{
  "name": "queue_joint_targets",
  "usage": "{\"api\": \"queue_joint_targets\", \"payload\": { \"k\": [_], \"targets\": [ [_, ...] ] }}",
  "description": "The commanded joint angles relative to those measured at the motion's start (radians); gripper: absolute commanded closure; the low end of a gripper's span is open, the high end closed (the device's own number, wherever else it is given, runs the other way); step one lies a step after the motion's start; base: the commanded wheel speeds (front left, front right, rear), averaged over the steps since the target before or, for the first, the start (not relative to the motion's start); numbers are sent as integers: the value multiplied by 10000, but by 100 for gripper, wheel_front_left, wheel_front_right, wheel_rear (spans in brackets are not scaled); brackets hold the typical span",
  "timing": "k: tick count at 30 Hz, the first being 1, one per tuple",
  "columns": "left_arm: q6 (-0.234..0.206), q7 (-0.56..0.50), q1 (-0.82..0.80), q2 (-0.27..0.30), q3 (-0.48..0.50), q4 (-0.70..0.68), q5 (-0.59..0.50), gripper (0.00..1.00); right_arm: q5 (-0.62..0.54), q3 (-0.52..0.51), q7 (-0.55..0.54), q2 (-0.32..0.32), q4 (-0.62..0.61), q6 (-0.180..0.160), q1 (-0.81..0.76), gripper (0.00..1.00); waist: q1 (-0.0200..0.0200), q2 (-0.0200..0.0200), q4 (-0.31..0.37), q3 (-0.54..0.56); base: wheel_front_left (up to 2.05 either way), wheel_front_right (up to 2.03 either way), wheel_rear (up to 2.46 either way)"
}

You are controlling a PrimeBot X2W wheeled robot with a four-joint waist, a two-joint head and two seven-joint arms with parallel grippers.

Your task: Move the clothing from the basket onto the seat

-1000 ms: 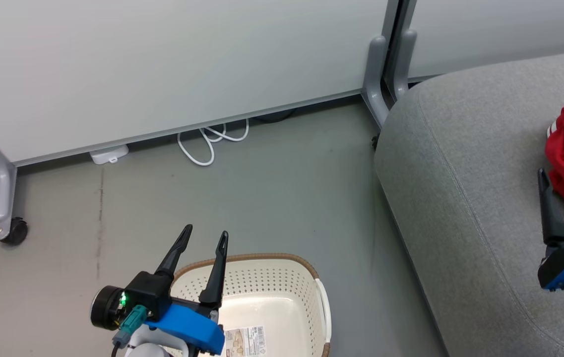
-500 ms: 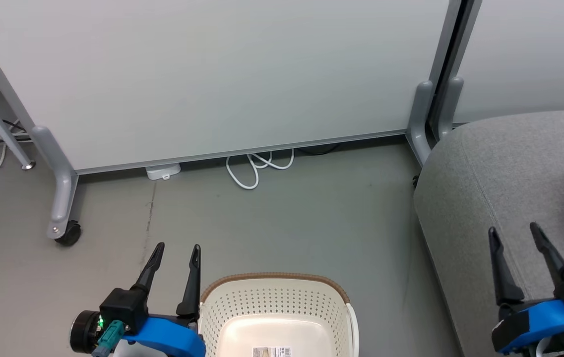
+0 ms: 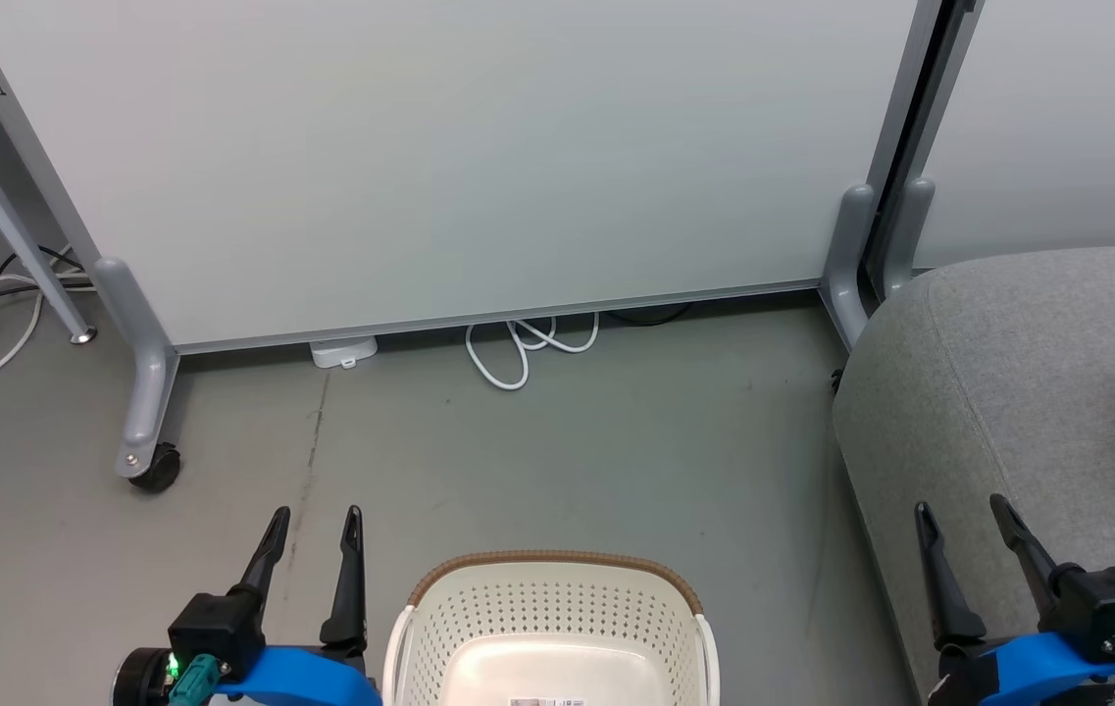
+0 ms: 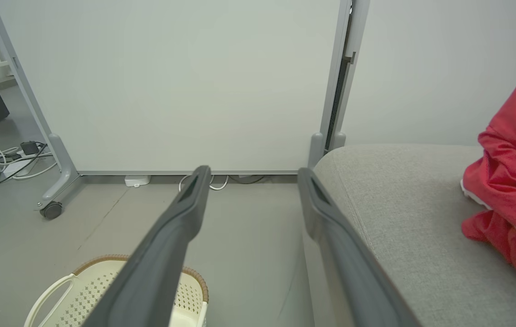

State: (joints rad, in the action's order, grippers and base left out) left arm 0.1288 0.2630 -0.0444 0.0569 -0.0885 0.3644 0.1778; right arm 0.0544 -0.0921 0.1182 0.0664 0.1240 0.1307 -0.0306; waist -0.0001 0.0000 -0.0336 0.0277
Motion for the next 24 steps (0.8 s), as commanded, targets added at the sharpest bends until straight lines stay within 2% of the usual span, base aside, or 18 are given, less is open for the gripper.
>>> {"api": "queue_joint_targets", "payload": {
  "k": [1, 16, 17, 24],
  "targets": [
    [20, 26, 18, -10, -4, 23, 57, 0, 60, 2, 52, -51, 59, 1, -143, 0, 1, 0, -7, -1, 0, 0, 0],
    [21, 26, -179, 174, -262, 375, 256, 0, 234, 189, 187, -153, 381, 1, 94, 0, 1, 0, -73, -78, 0, 0, 0],
    [0, -2, -23, 105, -239, 391, 229, 100, 200, 192, 150, -115, 390, 0, 26, 100, 2, 0, -72, -79, 0, 0, 0],
    [0, -78, 499, 4, -232, 991, 272, 100, 227, 196, 129, -169, 1069, 0, -115, 100, 2, 0, -72, -80, 0, 0, 0]
  ]
}}
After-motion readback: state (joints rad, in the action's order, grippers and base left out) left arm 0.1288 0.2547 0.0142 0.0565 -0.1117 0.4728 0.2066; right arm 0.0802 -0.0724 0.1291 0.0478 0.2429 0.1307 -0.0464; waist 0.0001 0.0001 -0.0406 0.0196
